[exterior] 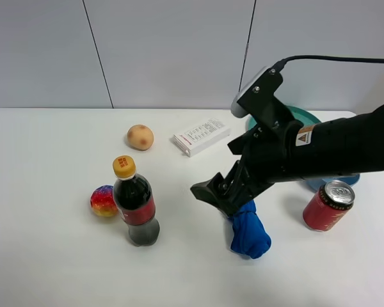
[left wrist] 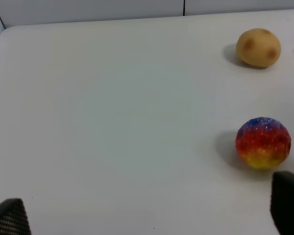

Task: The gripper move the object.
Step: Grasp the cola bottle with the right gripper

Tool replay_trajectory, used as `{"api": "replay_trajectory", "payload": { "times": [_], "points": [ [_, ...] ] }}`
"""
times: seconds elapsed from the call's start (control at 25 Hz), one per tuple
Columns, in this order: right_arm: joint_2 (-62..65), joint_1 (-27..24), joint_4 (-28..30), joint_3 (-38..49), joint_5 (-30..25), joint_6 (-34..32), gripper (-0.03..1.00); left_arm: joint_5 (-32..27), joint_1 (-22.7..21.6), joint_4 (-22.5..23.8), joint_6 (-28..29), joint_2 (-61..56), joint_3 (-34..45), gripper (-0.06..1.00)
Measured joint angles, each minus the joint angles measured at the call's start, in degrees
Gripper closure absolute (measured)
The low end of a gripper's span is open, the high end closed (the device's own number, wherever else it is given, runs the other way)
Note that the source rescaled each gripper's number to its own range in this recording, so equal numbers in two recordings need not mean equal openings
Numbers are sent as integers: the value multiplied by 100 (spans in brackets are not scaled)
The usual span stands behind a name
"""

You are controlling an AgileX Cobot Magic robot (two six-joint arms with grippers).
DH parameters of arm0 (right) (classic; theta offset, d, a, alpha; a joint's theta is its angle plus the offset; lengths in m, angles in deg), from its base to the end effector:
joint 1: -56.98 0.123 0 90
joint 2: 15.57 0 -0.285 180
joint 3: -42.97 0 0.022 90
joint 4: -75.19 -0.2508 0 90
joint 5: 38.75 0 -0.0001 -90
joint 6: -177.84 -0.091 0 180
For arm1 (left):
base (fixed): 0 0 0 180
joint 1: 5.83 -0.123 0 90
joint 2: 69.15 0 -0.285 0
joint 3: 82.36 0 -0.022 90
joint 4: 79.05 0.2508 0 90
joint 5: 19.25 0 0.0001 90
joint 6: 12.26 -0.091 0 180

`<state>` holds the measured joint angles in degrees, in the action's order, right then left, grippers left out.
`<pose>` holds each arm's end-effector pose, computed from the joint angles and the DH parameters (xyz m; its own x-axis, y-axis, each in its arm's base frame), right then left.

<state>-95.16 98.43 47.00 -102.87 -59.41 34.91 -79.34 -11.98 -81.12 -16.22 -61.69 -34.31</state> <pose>0.1799 0.1791 0.2622 -0.3595 -0.5558 -0.7496 -0.8241 0.5659 -0.0244 -0.0060 -0.0035 0.2808 -0.4328 0.0047 -0.9015 -0.0570 0.9978 0.0326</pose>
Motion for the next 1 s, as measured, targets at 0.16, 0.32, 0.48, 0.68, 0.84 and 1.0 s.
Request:
{"api": "replay_trajectory", "payload": {
  "times": [0.16, 0.32, 0.48, 0.68, 0.84, 1.0],
  "points": [
    [-117, 63, 0, 0, -432, -114, -3, 0, 0, 0, 0, 0, 0, -6],
    [-247, 117, -24, 0, -643, -135, -3, 0, 0, 0, 0, 0, 0, -6],
    [-351, 496, -114, 0, -520, -151, -3, 0, 0, 8, 0, 0, 0, -6],
    [-696, 970, -141, 0, -105, -230, -3, 0, 0, 15, 0, 0, 0, -6],
    [-1078, 1066, -141, 0, 143, -235, -3, 0, 0, 15, 0, 0, 0, -6],
    [-1413, 1167, -130, 0, 518, -235, -3, 0, 0, 15, 0, 0, 0, -6]
  ]
}}
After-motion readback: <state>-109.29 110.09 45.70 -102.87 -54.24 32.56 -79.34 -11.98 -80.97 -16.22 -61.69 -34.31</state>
